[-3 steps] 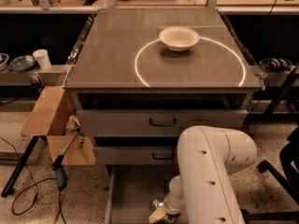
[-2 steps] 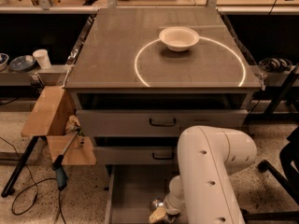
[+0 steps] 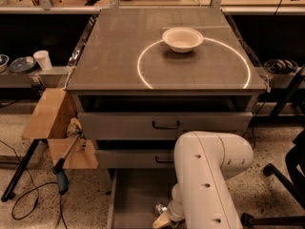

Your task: Pick redbull can from bottom drawer and place on counter

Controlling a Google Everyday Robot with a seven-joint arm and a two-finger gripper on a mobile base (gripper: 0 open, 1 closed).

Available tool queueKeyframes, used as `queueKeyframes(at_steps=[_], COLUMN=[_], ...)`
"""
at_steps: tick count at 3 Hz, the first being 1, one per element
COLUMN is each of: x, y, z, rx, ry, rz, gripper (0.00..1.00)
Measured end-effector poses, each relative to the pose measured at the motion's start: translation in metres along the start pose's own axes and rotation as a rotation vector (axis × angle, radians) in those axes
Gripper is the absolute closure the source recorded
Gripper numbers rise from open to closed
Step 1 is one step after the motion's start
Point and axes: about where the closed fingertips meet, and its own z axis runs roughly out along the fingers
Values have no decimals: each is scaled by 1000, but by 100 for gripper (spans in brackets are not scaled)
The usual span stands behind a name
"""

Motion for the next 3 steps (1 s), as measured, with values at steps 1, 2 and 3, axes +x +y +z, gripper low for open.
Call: queueKeyframes(at_steps=[1, 2, 3], x=[0, 0, 0], y=[0, 0, 0], z=[0, 0, 0], rx=[0, 0, 0], ry=[0, 0, 0], rz=[0, 0, 0], gripper=[17, 41, 64])
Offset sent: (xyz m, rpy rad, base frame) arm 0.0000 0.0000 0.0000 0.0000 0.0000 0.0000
